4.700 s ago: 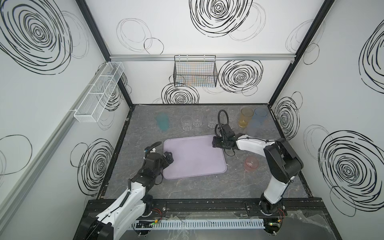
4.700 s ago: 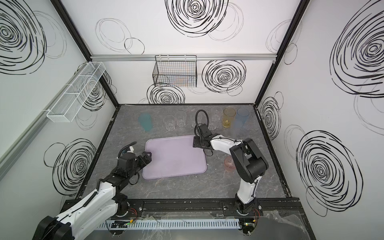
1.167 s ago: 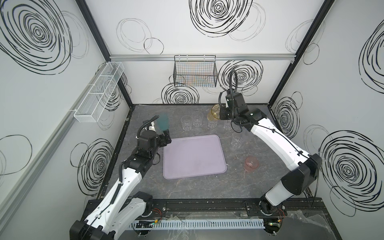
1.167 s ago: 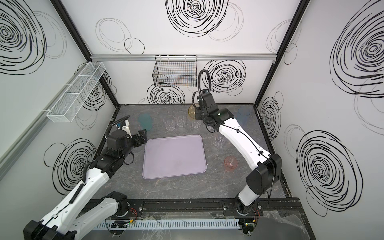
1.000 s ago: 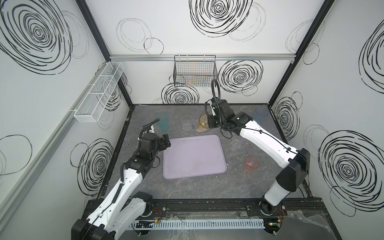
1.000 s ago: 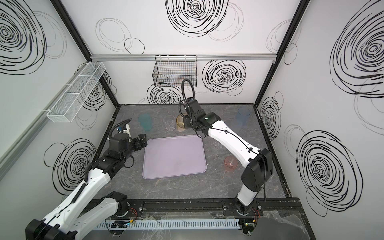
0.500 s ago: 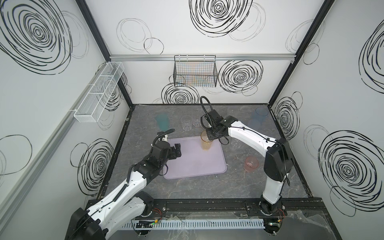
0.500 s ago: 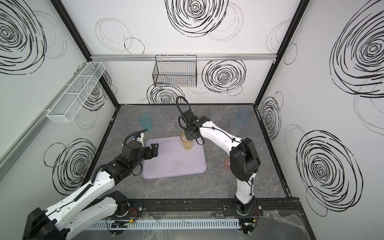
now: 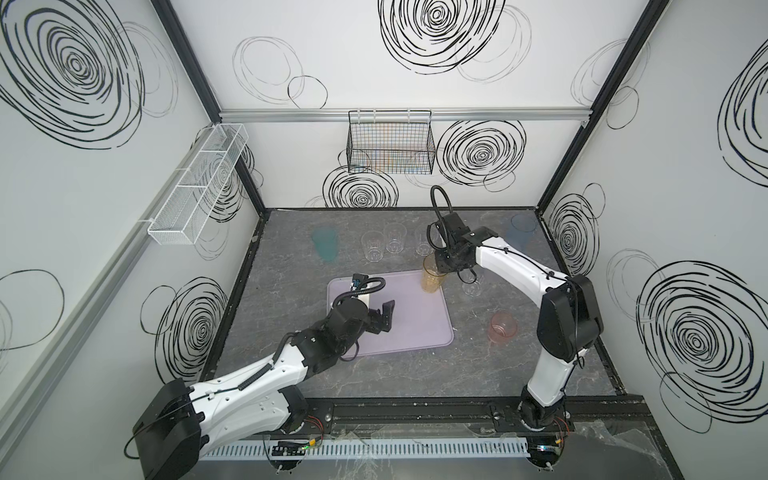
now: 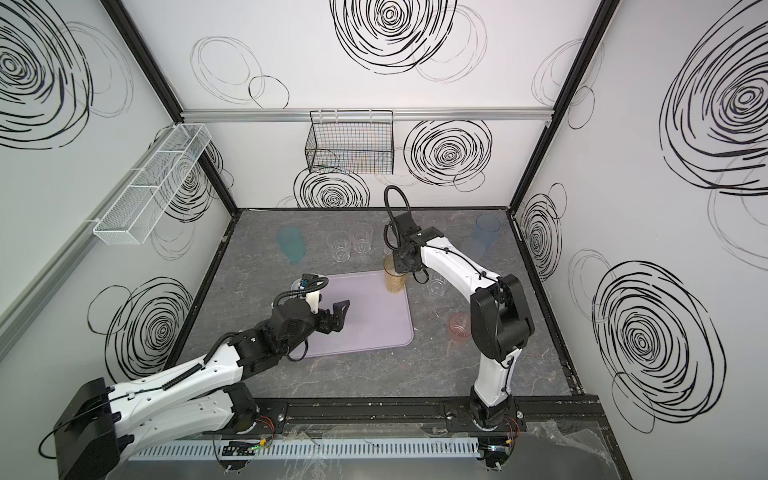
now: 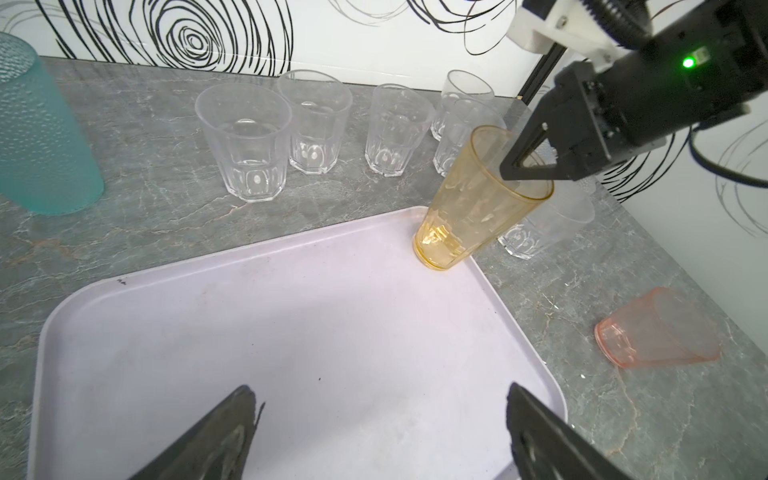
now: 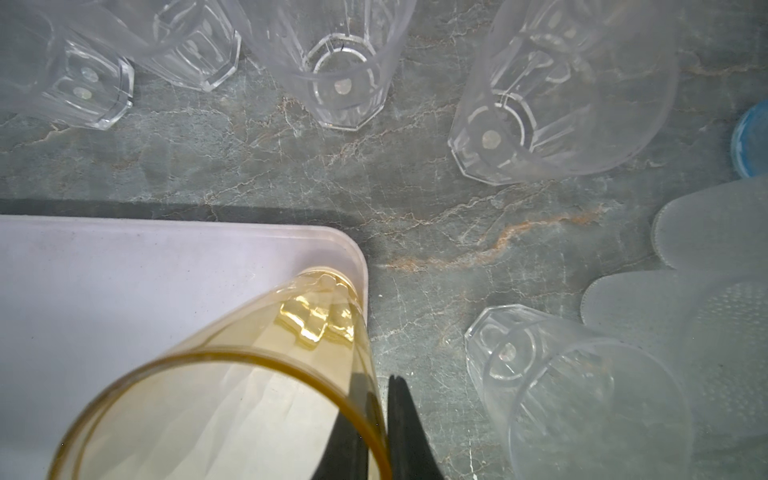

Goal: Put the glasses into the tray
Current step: 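Carry the yellow glass and set it on the tray's far corner, then open right gripper and move it over the light-blue glass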

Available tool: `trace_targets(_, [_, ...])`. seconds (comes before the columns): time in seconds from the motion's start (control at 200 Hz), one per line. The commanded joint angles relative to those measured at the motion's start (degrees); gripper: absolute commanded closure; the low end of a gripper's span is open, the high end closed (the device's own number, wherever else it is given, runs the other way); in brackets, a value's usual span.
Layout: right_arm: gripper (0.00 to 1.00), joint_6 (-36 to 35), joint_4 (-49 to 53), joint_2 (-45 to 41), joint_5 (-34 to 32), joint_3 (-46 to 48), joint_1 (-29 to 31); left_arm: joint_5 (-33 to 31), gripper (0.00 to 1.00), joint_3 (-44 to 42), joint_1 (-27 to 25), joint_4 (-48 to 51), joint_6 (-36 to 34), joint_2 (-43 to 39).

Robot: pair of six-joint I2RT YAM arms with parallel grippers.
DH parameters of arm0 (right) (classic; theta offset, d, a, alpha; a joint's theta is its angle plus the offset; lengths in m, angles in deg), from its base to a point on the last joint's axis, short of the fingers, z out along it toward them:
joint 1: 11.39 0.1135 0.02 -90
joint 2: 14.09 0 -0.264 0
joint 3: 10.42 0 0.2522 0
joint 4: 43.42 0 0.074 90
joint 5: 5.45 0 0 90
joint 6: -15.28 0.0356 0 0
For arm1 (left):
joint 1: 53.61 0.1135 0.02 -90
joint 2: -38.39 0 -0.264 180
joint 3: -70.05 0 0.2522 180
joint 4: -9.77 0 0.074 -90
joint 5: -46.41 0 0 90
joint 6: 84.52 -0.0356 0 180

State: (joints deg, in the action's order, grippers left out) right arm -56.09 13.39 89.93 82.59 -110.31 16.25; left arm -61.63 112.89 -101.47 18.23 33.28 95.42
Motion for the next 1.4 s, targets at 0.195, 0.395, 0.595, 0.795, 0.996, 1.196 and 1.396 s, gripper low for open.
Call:
trace_targets(0.195, [0.98, -1.49, 1.74, 4.67, -4.97, -4.39, -0.32, -2.72, 0.04, -1.19, -2.66, -6.61, -1.41, 1.64])
trace_targets(0.395, [0.93, -1.54, 1.69, 5.49, -5.32, -3.95, -0.24, -3.12, 0.04, -1.57, -2.69, -6.56, -1.59, 1.37])
trace_targets(0.595, [0.63, -0.76, 2.03, 3.37, -4.82, -3.94, -0.06, -2.67, 0.04, -2.27, -2.74, -8.02, -2.23, 0.62])
trace_targets(0.795, [0.48, 0.06, 3.42, -0.17, -3.38, -5.18, -0.13, -2.87, 0.04, -2.27, -3.01, -8.25, -2.69, 0.26])
trace_targets(0.996, [0.43, 0.64, 4.4, -6.83, -2.06, -5.03, -0.49, -5.42, 0.04, 0.24, -3.14, -7.21, -5.96, -0.07])
trace_targets(1.196, [0.4, 2.47, -6.0, -16.65, -2.07, 3.85, -5.83, -7.41, 0.04, 6.85, -4.59, -9.38, -13.28, 4.42])
trace_targets(1.396, [0.36, 6.48, -19.31, -21.1, -2.48, 9.89, -18.96, -3.32, 0.04, 13.73, -7.39, -17.01, -16.75, 14.64])
